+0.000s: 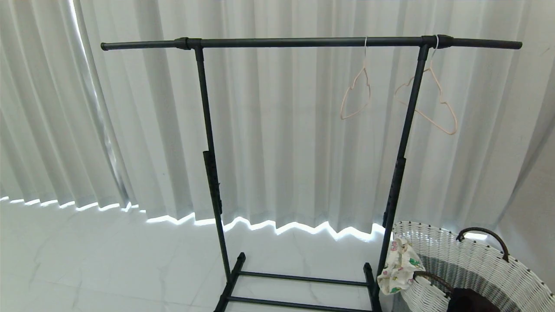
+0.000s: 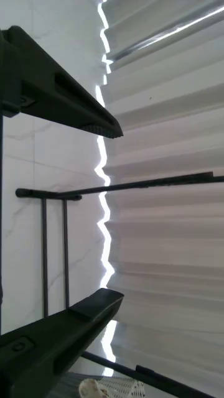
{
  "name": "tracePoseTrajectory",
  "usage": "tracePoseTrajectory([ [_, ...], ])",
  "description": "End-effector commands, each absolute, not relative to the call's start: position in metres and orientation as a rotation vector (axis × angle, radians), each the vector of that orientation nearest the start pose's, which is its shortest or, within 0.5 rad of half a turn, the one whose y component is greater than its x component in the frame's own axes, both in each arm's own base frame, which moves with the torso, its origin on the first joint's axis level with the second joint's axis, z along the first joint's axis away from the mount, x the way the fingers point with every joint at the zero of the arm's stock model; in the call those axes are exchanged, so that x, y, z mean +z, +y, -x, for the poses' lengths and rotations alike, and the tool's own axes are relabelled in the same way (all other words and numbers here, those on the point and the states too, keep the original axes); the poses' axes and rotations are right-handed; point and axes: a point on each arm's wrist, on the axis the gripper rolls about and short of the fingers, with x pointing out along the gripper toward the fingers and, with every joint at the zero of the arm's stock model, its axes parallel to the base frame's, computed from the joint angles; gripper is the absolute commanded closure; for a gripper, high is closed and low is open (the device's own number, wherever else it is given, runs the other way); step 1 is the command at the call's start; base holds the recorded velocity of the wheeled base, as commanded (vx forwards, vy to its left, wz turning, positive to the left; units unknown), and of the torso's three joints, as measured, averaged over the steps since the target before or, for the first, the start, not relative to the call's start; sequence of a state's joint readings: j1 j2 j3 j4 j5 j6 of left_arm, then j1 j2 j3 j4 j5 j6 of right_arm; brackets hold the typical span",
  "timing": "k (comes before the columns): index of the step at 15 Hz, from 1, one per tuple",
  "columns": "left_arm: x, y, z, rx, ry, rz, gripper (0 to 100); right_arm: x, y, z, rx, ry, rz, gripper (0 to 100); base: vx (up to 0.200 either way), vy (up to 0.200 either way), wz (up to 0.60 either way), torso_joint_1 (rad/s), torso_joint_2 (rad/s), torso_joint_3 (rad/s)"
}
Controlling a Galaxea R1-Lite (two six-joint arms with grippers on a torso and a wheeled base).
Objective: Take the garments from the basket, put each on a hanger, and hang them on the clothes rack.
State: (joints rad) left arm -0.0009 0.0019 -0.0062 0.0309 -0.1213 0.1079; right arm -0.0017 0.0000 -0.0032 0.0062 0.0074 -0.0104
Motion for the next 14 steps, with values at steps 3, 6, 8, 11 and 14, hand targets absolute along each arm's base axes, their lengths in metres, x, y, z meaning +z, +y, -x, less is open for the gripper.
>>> tracePoseTrajectory([
  [3, 0.0741, -0.0027, 0.0232, -0.122, 0.022, -0.096, 0, 0.0757, 0.0002, 0.0230, 0.005, 0.003, -0.012, 0, 0.000, -0.067, 0.00, 0.001, 0.00, 0.001],
  [6, 0.0741, -0.0027, 0.0232, -0.124, 0.021, -0.098, 0, 0.0757, 0.0002, 0.0230, 0.005, 0.003, -0.028, 0, 0.000, 0.000, 0.00, 0.000, 0.00, 0.000],
  [8, 0.0741, -0.0027, 0.0232, -0.122, 0.022, -0.087, 0, 0.0757, 0.0002, 0.0230, 0.005, 0.003, -0.028, 0, 0.100, 0.000, 0.00, -0.001, 0.00, 0.001],
  [11, 0.0741, -0.0027, 0.0232, -0.122, 0.022, -0.086, 0, 0.0757, 0.0002, 0.0230, 0.005, 0.003, -0.028, 0, 0.200, 0.000, 0.00, -0.001, 0.00, 0.002],
  [14, 0.0741, -0.0025, 0.0233, -0.117, 0.024, -0.028, 0, 0.0757, 0.0002, 0.0230, 0.005, 0.003, -0.026, 0, 0.000, 0.000, 0.00, 0.000, 0.00, 0.000],
])
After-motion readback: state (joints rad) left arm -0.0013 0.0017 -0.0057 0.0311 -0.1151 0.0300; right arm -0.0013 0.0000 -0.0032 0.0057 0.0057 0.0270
